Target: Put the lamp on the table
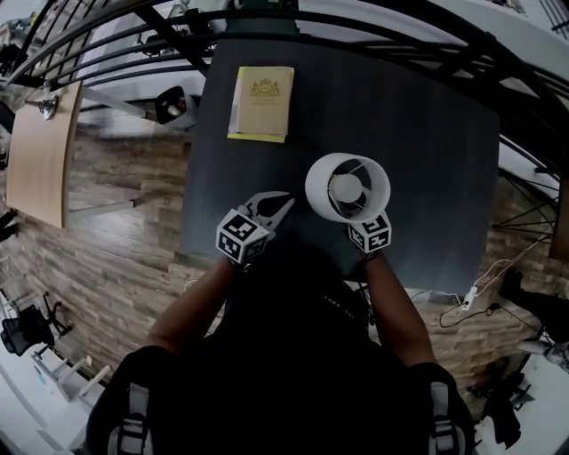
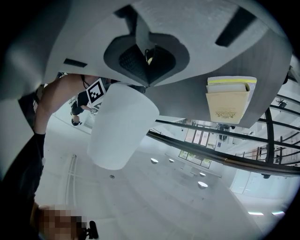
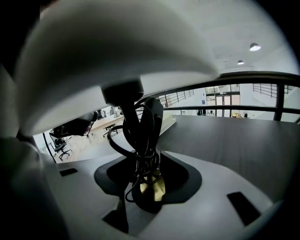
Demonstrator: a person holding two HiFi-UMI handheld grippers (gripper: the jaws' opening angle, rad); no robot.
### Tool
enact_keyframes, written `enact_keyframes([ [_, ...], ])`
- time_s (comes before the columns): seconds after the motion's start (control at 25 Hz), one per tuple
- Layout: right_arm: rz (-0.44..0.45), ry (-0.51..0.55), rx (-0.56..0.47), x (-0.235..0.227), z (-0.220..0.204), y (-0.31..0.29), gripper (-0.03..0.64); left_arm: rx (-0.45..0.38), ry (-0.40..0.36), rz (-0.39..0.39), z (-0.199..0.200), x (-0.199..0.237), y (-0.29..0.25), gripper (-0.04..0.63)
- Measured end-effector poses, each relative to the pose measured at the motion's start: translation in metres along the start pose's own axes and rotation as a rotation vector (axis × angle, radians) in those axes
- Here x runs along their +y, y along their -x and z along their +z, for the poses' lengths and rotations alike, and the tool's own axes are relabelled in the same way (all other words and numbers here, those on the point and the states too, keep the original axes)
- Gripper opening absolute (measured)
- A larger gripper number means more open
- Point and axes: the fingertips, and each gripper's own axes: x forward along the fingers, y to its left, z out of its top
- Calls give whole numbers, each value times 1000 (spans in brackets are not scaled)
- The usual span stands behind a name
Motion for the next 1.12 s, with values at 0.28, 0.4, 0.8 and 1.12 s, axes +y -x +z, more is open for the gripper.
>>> enact_keyframes([
  [0.28,-7,12,8,6,-8,21,149,-31,-8,17,-2,-27,4,9],
  [0.4,-2,15,-19,11,-4,37,149,-60,-6,34,3,-38,7,9],
  [0.8,18,20,-93,25,-3,99,32,-137,-47,100,10,-77,26,9],
  [1.12,109,74,-123,63,10,112,17,-175,-64,163,13,-86,58,9],
])
